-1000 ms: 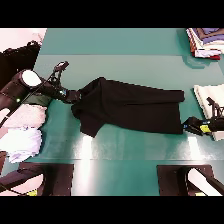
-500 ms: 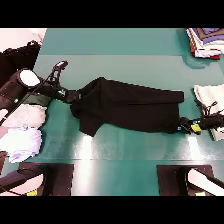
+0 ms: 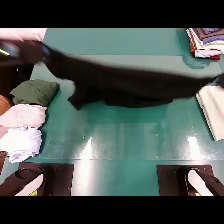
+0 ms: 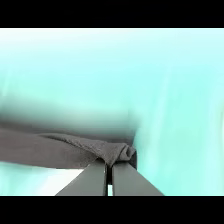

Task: Fold the shirts.

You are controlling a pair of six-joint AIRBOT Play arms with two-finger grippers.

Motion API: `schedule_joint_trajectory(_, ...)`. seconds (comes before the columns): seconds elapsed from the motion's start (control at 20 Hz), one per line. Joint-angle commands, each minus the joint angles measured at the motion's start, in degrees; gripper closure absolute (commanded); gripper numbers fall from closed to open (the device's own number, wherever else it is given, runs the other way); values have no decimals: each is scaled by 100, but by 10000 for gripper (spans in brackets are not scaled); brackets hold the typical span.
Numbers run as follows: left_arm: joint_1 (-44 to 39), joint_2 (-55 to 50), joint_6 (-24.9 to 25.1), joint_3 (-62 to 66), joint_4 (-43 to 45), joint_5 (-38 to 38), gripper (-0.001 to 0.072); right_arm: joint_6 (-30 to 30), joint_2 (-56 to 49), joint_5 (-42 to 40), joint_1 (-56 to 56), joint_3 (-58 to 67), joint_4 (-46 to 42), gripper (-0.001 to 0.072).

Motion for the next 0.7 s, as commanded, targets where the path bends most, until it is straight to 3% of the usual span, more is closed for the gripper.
schedule_joint_trajectory(0.0,7,295,-221,1626,50,0,678,26,326,-188,-2,1952,-52,699)
schedule_joint_trajectory(0.2,7,299,-584,3073,20,140,680,105,133,122,-9,3637,-61,699)
schedule_joint_trajectory(0.4,7,299,-575,3532,-581,426,680,581,-398,876,-407,4784,-59,699)
schedule_joint_trajectory(0.65,7,39,-649,2717,592,90,679,778,-909,1276,-527,4087,-44,700)
